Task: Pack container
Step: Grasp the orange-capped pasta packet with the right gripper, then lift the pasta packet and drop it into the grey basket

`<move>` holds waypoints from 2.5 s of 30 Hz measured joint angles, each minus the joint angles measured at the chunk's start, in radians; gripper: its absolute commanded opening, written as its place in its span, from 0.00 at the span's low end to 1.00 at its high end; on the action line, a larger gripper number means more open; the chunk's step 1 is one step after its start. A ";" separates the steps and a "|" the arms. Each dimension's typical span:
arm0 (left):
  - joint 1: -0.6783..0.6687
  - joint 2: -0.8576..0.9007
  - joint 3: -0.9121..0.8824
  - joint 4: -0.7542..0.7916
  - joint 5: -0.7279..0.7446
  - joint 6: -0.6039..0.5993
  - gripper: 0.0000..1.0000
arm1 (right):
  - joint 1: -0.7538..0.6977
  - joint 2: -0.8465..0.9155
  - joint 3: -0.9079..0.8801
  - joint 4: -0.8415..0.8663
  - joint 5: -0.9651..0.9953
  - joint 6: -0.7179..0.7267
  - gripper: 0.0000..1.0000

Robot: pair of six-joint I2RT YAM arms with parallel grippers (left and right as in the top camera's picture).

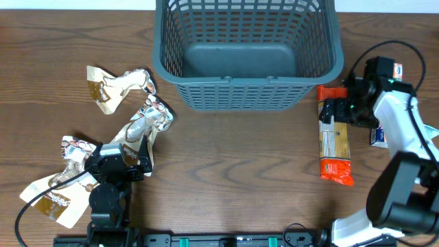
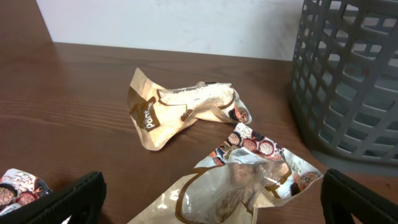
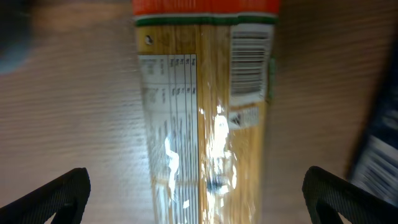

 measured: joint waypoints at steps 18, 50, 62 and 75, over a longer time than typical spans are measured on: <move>0.000 0.000 0.000 0.001 0.000 0.000 0.99 | 0.000 0.182 -0.005 0.095 0.043 -0.021 0.34; 0.000 0.000 0.000 0.007 0.000 0.000 0.99 | 0.035 -0.159 0.811 -0.050 -0.079 0.076 0.01; 0.000 0.000 0.000 0.007 0.000 0.000 0.99 | 0.373 -0.149 0.911 -0.088 -0.158 -0.410 0.01; 0.000 0.000 0.000 0.012 0.000 -0.008 0.99 | 0.552 0.068 0.910 0.015 -0.273 -0.848 0.01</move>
